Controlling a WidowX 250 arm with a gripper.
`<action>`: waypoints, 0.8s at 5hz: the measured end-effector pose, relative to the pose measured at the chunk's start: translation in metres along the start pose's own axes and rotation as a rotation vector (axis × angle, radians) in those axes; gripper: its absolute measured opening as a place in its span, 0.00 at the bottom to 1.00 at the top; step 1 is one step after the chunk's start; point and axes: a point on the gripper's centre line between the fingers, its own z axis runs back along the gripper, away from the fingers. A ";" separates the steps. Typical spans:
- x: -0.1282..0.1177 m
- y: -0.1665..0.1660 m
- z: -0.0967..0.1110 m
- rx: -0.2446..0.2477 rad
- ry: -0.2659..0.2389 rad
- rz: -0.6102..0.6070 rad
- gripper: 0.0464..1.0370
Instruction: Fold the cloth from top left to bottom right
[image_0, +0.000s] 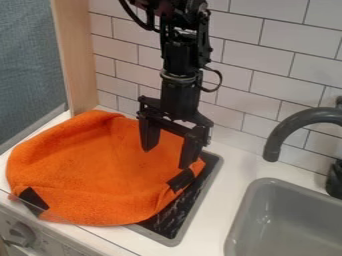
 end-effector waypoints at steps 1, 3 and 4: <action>-0.005 -0.001 -0.008 -0.005 0.030 0.001 0.96; -0.025 0.038 -0.001 -0.006 0.038 0.090 0.96; -0.033 0.074 0.001 0.008 0.038 0.133 0.96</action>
